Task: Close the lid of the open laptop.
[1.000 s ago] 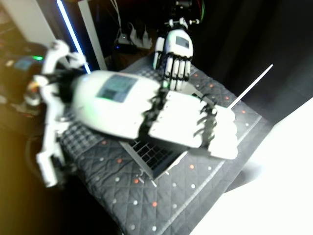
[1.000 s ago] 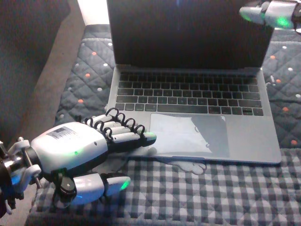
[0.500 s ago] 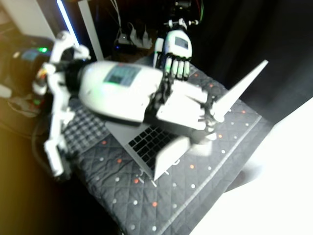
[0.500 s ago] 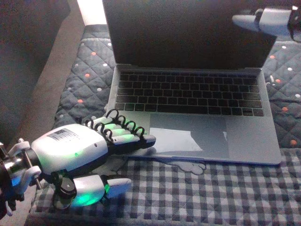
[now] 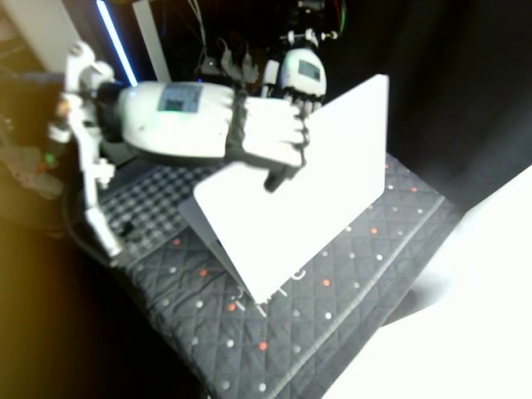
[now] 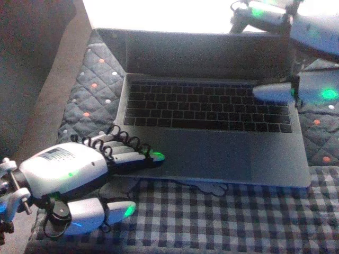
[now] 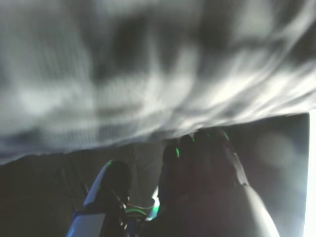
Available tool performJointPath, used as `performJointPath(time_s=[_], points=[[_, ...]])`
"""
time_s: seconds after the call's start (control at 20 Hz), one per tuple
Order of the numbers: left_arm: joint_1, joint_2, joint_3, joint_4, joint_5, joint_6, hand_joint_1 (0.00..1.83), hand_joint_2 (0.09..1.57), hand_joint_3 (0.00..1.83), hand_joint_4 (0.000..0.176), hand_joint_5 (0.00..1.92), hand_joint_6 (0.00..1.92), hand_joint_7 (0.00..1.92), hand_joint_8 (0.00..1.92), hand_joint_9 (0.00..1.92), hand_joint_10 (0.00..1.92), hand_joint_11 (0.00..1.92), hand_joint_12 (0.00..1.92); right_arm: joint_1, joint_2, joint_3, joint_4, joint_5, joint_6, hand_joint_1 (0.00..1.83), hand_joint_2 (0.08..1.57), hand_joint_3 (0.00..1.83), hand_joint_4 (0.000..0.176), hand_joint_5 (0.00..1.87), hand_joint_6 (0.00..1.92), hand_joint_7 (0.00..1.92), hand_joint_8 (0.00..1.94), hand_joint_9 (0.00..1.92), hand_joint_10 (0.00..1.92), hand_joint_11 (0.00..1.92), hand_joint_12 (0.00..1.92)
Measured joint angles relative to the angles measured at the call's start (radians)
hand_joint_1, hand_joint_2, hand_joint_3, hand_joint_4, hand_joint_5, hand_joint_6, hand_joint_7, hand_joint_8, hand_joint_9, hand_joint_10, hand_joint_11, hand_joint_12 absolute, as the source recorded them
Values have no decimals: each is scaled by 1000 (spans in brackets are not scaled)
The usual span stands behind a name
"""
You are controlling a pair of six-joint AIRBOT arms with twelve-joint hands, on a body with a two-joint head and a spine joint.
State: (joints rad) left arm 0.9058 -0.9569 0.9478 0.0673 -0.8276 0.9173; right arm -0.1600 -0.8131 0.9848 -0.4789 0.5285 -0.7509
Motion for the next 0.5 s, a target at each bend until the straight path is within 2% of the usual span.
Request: performJointPath(time_s=[0.05,0.1,0.15,0.2,0.25,0.3,0.35,0.4,0.45,0.5], points=[[6,6,-3,-7,-4,2,402,1395,0,43,258,12,237,8,165,14,0,285,-11,6,-6,-5,10,0,467,1172,0,0,0,990,8,1322,81,1717,95,1904],[15,17,-14,-21,-11,5,481,1384,0,28,324,36,308,19,237,38,0,547,-33,11,-13,-7,23,3,518,1146,0,0,0,978,7,1435,95,1725,18,1918],[27,27,-22,-27,-32,7,433,1439,14,14,448,97,451,66,386,114,0,1100,-51,14,-18,-8,32,3,532,1141,0,0,0,809,1,1462,33,1720,3,1920],[45,48,-42,-39,-71,8,538,1470,6,144,386,1494,441,620,297,945,0,1699,-64,16,-24,-13,39,4,506,1186,6,0,0,1115,0,1537,34,1805,0,1921],[73,86,-71,-55,-146,16,550,1493,2,153,356,1812,357,1018,265,1360,96,1866,-83,21,-28,-14,51,6,498,1214,14,0,0,1297,0,1558,31,1815,0,1921],[91,111,-91,-73,-210,33,893,1454,0,18,409,1697,457,1707,352,1573,246,1910,-96,26,-33,-11,58,10,529,1241,20,0,0,1481,0,1648,61,1883,55,1921],[108,143,-111,-100,-291,54,988,1433,0,0,396,1706,549,1781,432,1655,181,1919,-116,33,-41,-8,66,16,576,1286,32,0,0,1644,18,1745,121,1913,141,1921],[116,169,-122,-127,-359,81,993,1436,0,0,399,1712,533,1837,476,1736,380,1921,-135,43,-51,-9,70,19,540,1284,26,0,0,1722,63,1745,124,1885,144,1921],[126,188,-127,-153,-416,99,1002,1446,2,0,398,1694,510,1904,397,1851,413,1921,-156,51,-60,-16,71,24,473,1266,13,0,0,1751,129,1655,106,1739,28,1921],[127,196,-127,-191,-461,116,1182,1419,14,0,402,1669,465,1866,446,1907,338,1921,-177,61,-66,-30,69,35,369,1243,3,0,0,1012,25,1122,20,1339,5,1858]])
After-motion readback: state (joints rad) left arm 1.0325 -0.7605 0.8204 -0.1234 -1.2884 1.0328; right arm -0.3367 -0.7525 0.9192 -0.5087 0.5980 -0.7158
